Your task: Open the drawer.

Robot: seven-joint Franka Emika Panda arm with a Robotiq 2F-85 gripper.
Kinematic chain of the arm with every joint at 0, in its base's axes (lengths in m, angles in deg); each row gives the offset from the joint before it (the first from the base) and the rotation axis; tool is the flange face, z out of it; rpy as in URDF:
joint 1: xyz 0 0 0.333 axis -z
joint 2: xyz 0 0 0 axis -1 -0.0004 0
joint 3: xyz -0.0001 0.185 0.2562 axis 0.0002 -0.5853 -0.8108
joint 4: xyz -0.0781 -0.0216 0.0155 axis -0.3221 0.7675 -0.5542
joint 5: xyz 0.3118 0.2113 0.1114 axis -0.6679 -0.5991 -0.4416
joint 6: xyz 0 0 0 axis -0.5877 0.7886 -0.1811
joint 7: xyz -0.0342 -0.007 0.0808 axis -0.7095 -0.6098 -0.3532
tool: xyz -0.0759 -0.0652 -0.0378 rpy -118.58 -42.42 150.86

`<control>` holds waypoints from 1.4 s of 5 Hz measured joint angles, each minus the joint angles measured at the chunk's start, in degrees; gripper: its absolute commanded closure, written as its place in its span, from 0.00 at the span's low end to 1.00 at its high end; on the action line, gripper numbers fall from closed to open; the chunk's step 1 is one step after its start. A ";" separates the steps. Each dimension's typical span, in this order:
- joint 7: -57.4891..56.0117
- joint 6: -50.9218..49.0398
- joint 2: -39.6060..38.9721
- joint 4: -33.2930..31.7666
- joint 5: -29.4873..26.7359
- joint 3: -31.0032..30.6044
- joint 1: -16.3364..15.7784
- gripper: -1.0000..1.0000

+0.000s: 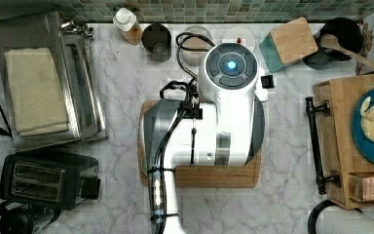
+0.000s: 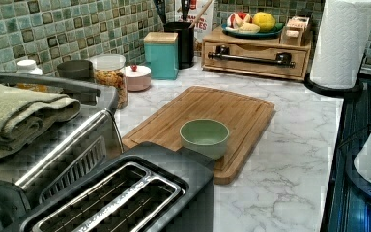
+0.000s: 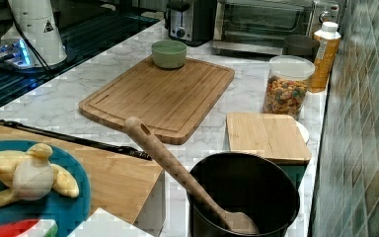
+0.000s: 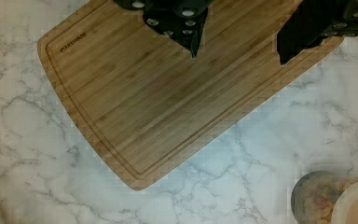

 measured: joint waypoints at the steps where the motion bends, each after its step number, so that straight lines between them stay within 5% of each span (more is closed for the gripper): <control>1: -0.01 0.22 -0.01 -0.06 0.00 0.00 0.01 0.00; 3: -2.92 0.25 -0.87 -0.45 2.27 0.06 0.04 0.00; 5: -29.32 0.38 0.81 -5.88 6.06 0.08 0.60 0.00; 7: -52.01 11.26 8.55 -18.69 7.25 1.17 3.87 0.00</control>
